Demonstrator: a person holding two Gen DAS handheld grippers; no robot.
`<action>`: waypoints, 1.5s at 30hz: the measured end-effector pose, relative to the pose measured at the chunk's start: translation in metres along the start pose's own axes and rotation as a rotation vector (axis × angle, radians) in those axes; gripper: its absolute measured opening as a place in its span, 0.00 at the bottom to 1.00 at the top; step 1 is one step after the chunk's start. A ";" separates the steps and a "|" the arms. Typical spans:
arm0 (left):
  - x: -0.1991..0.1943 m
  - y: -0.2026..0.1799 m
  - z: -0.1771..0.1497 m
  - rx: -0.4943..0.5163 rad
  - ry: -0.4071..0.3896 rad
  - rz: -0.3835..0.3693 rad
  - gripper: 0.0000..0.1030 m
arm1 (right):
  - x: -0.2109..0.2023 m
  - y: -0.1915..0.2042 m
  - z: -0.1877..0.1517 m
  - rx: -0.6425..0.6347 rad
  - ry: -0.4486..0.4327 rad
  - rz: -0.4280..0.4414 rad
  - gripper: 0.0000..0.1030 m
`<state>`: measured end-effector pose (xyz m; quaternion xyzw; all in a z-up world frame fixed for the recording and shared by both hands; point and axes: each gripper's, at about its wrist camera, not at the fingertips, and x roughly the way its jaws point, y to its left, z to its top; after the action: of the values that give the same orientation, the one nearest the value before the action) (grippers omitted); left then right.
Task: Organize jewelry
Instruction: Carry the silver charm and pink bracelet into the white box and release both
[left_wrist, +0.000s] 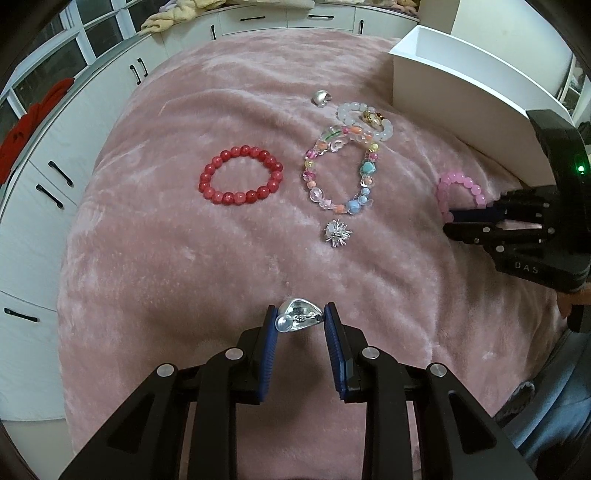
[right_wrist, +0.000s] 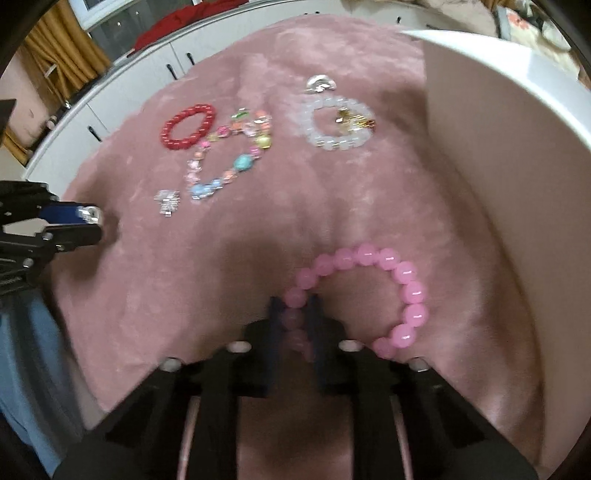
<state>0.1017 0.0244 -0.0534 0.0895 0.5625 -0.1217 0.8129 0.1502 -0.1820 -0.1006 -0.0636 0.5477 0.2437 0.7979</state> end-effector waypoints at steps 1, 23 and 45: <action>0.000 0.000 0.000 0.000 0.000 0.001 0.29 | -0.001 0.001 0.000 0.002 -0.004 0.001 0.13; -0.034 -0.015 0.020 -0.019 -0.092 -0.070 0.29 | -0.098 -0.045 0.017 0.235 -0.328 0.356 0.12; -0.084 -0.111 0.162 0.152 -0.272 -0.144 0.30 | -0.214 -0.117 0.008 0.280 -0.657 0.133 0.12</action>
<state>0.1848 -0.1189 0.0808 0.0930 0.4413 -0.2330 0.8616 0.1503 -0.3498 0.0765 0.1637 0.2931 0.2250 0.9147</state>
